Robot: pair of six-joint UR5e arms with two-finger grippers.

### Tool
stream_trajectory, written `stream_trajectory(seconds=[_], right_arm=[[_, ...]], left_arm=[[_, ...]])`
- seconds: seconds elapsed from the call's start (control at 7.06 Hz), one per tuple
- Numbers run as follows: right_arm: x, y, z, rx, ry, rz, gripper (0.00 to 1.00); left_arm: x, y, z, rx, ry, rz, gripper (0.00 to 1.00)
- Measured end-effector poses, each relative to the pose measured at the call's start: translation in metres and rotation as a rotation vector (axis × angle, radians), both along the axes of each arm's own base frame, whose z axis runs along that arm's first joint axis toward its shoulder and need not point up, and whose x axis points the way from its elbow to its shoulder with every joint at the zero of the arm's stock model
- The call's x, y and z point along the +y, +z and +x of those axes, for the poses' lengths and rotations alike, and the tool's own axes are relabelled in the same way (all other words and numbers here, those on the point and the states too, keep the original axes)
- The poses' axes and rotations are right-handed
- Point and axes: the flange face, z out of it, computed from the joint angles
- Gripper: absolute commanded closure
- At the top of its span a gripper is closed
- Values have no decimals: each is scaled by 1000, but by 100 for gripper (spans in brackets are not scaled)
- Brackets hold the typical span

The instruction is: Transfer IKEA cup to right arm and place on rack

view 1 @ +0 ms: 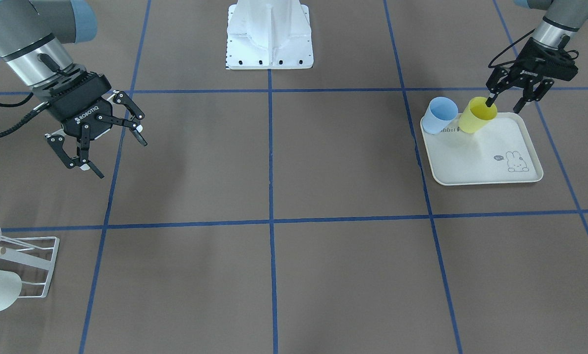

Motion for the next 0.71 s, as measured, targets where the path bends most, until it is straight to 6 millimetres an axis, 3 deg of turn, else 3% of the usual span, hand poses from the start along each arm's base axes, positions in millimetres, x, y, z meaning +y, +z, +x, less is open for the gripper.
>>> stream_trajectory(seconds=[0.43,0.71], right_arm=[[0,1,0,1,0,0,0],[0,1,0,1,0,0,0]], left_arm=[[-5,8,8,-4,5,-6,74],[-4,8,10,-2,11,-5,100]])
